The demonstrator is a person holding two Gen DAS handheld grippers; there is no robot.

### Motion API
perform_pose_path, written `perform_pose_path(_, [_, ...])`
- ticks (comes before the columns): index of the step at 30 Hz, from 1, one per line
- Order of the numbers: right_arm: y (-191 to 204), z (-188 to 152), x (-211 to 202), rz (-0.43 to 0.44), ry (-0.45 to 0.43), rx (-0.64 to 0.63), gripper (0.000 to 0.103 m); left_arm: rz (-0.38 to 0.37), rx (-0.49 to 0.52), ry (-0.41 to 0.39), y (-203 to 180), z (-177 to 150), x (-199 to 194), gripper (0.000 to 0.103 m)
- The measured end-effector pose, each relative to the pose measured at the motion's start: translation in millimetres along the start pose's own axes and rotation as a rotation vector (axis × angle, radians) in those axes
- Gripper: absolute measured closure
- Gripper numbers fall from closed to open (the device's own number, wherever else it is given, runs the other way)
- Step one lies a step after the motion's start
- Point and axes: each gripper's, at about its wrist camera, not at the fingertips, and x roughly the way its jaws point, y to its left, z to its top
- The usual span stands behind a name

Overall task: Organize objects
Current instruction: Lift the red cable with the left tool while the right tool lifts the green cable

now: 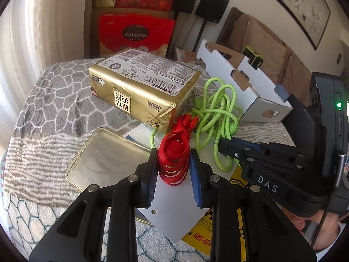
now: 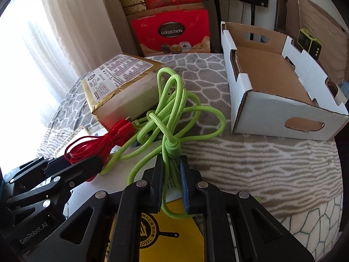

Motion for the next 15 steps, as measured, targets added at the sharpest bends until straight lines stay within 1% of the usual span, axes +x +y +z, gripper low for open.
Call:
perform_pose_path(2, [-0.5,1.6,1.8,0.01,0.002,0.004,0.091,0.002,-0.009,-0.008,0.9,-0.9,-2.1,0.078])
perform_pose_path(4, [-1.5,-3.3,-3.7,0.025,0.006,0.018,0.091,-0.01,-0.031,-0.01,3.5,-1.6,-3.3,0.078])
perform_pose_path(6, [-0.4,-1.3,-3.1,0.04,0.007,0.028,0.091,-0.025,-0.062,-0.008,7.6,-2.0,-4.1,0.078])
perform_pose_path(8, [2.4,-1.5,-4.7,0.041,0.005,0.026,0.091,-0.037,-0.087,-0.001,11.0,-1.5,-4.9,0.078])
perform_pose_path(11, [7.0,-2.3,-7.1,0.06,0.007,0.031,0.091,-0.035,-0.107,0.002,13.0,-1.6,-6.6,0.078])
perform_pose_path(15, [13.3,-3.9,-12.4,0.065,-0.005,0.018,0.091,-0.059,-0.154,0.002,17.3,-3.3,-8.3,0.078])
